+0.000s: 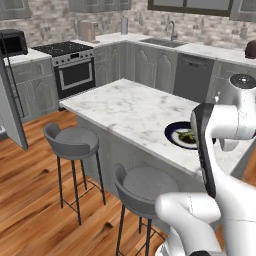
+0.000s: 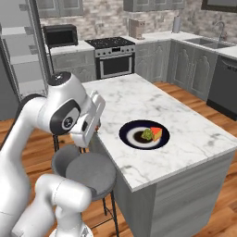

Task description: Take the cheese, fish, and broccoli from the fridge and place them on the plate on the dining counter to create an appetizer plate.

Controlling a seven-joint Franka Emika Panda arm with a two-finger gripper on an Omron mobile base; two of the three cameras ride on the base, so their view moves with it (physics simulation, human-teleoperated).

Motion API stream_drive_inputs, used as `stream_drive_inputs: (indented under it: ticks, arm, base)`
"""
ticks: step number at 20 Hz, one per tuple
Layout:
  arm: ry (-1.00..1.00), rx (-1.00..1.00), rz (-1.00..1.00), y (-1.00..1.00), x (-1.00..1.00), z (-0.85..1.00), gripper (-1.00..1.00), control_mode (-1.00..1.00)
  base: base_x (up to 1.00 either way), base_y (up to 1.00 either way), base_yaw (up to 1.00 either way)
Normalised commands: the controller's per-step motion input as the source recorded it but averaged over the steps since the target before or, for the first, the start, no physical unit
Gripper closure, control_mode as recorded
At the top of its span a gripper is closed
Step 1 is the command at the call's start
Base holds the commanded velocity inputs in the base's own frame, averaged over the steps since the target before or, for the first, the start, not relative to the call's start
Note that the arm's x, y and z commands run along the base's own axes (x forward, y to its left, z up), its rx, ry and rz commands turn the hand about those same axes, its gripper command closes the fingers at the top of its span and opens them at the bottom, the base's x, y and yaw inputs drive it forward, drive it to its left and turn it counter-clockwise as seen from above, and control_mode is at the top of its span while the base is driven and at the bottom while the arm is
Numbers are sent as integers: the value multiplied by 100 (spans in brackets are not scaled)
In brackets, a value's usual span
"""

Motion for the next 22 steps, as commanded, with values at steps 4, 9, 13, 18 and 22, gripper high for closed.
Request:
stream_drive_inputs:
  ticks: [4,9,13,18,22]
  arm:
    - [6,1,-9,-78,14,-3,100,-100]
    - [5,0,-5,-51,5,-25,100,-100]
    - [4,0,-1,-9,9,-33,100,-100]
    - [3,0,-3,0,19,-37,100,-100]
    - [2,0,-4,0,31,-35,100,-100]
  base:
    - [0,0,0]
    - [0,0,0]
    - [0,0,0]
    - [0,0,0]
    - [0,0,0]
